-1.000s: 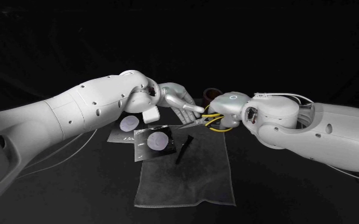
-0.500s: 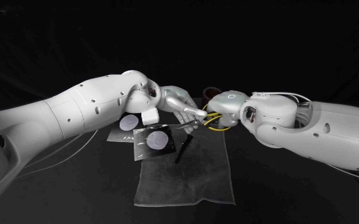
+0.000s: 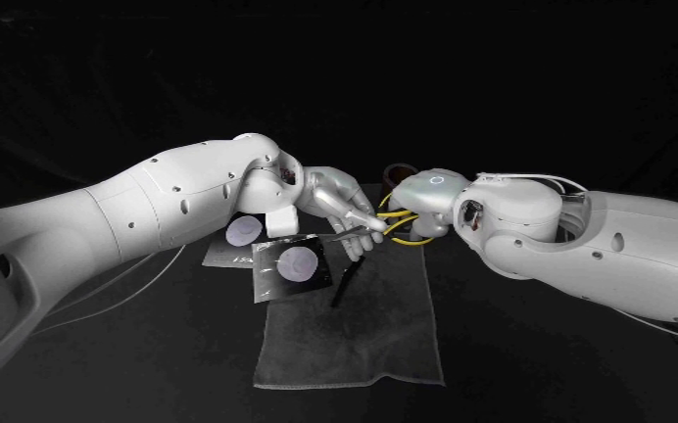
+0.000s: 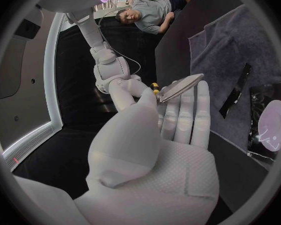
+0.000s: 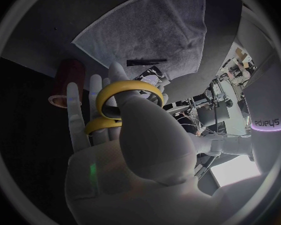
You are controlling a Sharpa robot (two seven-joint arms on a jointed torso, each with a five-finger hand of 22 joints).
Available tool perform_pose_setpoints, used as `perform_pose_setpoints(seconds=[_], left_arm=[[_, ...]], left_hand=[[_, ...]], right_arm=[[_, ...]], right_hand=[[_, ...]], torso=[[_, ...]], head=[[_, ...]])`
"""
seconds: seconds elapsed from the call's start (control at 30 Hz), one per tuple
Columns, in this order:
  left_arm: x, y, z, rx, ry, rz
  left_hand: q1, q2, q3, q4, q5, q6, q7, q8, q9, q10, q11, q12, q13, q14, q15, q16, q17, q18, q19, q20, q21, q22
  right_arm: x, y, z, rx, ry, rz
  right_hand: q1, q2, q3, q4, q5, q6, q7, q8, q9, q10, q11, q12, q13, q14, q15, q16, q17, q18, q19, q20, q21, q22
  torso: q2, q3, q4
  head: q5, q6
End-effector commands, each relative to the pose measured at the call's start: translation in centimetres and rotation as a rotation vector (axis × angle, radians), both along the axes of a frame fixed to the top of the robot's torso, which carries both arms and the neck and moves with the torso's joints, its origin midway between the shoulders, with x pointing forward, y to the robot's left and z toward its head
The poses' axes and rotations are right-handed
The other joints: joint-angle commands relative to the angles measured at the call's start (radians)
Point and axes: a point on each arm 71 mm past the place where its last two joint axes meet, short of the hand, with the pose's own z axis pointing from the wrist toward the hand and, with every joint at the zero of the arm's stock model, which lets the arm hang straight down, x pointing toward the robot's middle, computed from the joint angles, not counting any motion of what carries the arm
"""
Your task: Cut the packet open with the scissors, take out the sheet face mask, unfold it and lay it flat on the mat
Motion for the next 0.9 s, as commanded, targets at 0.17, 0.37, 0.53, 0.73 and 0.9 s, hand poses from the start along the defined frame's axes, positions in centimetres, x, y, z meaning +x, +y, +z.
perform_pose_setpoints(seconds=[0.17, 0.37, 0.53, 0.73, 0.9], left_arm=[[-0.54, -0.64, 0.15, -0.016, 0.022, -0.054], [-0.49, -0.73, 0.18, -0.018, 0.004, -0.050], [-0.33, -0.64, 0.12, -0.013, -0.008, -0.032], [-0.23, -0.39, -0.10, -0.004, 0.016, -0.011], [-0.20, -0.23, -0.38, 0.021, 0.040, 0.002]], left_hand=[[0.102, -0.013, 0.089, -0.003, 0.003, 0.031, -0.009, -0.001, 0.006, 0.039, -0.010, -0.018, -0.004, 0.022, -0.010, 0.011, 0.018, 0.010, 0.023, -0.012, 0.020, 0.006], [0.135, -0.040, 0.230, 0.001, 0.001, 0.056, -0.019, 0.017, 0.029, 0.096, -0.024, -0.024, -0.002, 0.059, -0.025, 0.023, 0.040, 0.007, 0.047, -0.035, 0.054, 0.024], [0.071, -0.085, 0.372, -0.002, 0.002, 0.058, -0.025, 0.032, 0.061, 0.126, -0.030, -0.031, 0.000, 0.077, -0.032, 0.029, 0.064, 0.006, 0.046, -0.043, 0.084, 0.042], [-0.040, -0.154, 0.554, -0.044, 0.000, 0.054, -0.026, 0.046, 0.106, 0.148, -0.036, -0.040, 0.003, 0.084, -0.035, 0.032, 0.092, 0.005, 0.036, -0.048, 0.119, 0.064], [-0.126, -0.165, 0.636, -0.081, 0.003, 0.055, -0.031, 0.052, 0.132, 0.161, -0.036, -0.042, 0.006, 0.092, -0.038, 0.032, 0.106, 0.006, 0.030, -0.049, 0.138, 0.076]], right_arm=[[0.02, 0.08, 0.23, -0.001, -0.027, 0.002], [-0.09, 0.19, 0.26, 0.001, -0.027, 0.007], [-0.12, 0.10, 0.33, 0.011, -0.032, 0.009], [-0.22, -0.06, 0.53, 0.046, -0.040, 0.010], [-0.46, -0.18, 0.84, 0.111, -0.040, 0.016]], right_hand=[[-0.046, 0.072, 0.005, -0.002, -0.003, 0.027, 0.019, 0.007, -0.001, 0.019, -0.009, -0.002, 0.000, 0.008, 0.001, -0.004, -0.001, 0.091, 0.024, -0.022, 0.004, 0.001], [-0.048, 0.071, 0.006, -0.002, -0.003, 0.028, 0.020, 0.007, -0.001, 0.019, -0.009, -0.002, 0.000, 0.009, 0.001, -0.004, -0.001, 0.091, 0.024, -0.023, 0.005, 0.002], [-0.070, 0.059, 0.015, -0.003, -0.003, 0.009, 0.019, -0.006, -0.013, -0.003, -0.004, -0.010, -0.003, -0.018, 0.012, -0.022, -0.013, 0.086, -0.005, -0.015, -0.012, -0.004], [-0.094, 0.048, 0.032, -0.003, -0.004, -0.035, 0.020, -0.013, -0.037, -0.072, 0.004, -0.012, -0.005, -0.086, 0.042, -0.033, -0.041, 0.084, -0.073, 0.014, -0.070, -0.034], [-0.120, 0.019, 0.047, -0.002, -0.004, -0.077, 0.012, -0.013, -0.067, -0.131, -0.002, -0.012, -0.005, -0.138, 0.073, -0.034, -0.069, 0.086, -0.133, 0.051, -0.128, -0.065]], torso=[[0.000, 0.0003, 0.0000], [-0.001, -0.0003, 0.0001], [-0.001, -0.0010, 0.0000], [-0.001, 0.0000, 0.0004], [-0.001, 0.0003, 0.0001]], head=[[0.000, -0.001], [0.001, -0.002], [0.002, -0.002], [0.002, 0.000], [0.002, -0.001]])
